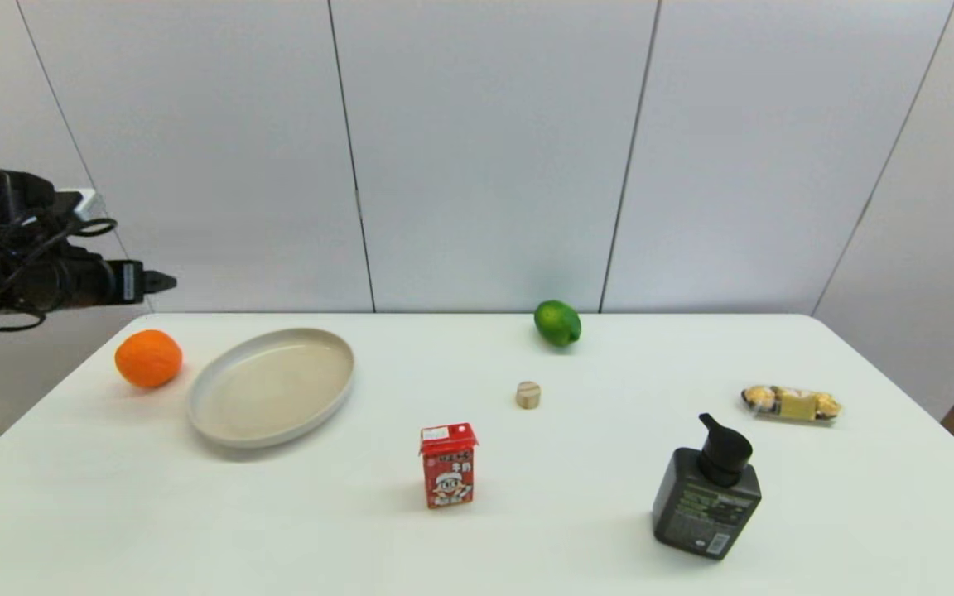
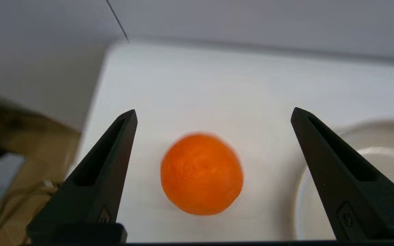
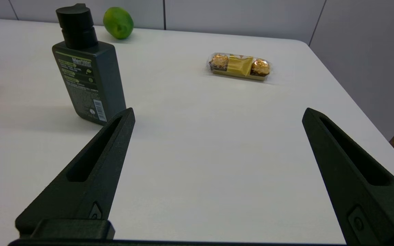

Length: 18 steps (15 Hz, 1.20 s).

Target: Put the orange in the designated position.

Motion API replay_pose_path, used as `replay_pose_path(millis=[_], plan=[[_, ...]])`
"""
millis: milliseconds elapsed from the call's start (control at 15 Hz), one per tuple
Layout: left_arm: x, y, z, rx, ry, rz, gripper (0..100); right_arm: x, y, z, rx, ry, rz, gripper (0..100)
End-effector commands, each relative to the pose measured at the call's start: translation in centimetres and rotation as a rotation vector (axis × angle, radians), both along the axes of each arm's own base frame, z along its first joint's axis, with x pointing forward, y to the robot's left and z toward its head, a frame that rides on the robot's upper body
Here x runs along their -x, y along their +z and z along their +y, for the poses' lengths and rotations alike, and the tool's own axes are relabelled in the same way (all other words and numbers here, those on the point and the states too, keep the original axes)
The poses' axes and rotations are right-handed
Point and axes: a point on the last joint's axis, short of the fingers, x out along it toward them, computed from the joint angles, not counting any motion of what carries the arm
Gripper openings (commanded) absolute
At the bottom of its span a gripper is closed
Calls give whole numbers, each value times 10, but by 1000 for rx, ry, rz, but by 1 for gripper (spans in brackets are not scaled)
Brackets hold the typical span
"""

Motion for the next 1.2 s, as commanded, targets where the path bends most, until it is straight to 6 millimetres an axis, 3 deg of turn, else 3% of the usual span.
replay_pose_path(millis=[67, 333, 600, 733, 933, 1067, 1200], plan=[[26, 92, -33, -36, -63, -271, 100, 0, 0, 0, 1, 0, 3, 100], [57, 142, -90, 0, -207, -479, 100, 0, 0, 0, 1, 0, 3, 100], [114, 163, -127, 45, -333, -549, 100, 0, 0, 0, 1, -1, 3, 100], [153, 166, -134, 67, -375, -578, 100, 0, 0, 0, 1, 0, 3, 100], [211, 163, -128, 65, -373, -628, 100, 0, 0, 0, 1, 0, 3, 100], [259, 149, -121, 61, -364, -666, 100, 0, 0, 0, 1, 0, 3, 100], [292, 129, -116, 50, -343, -680, 100, 0, 0, 0, 1, 0, 3, 100]])
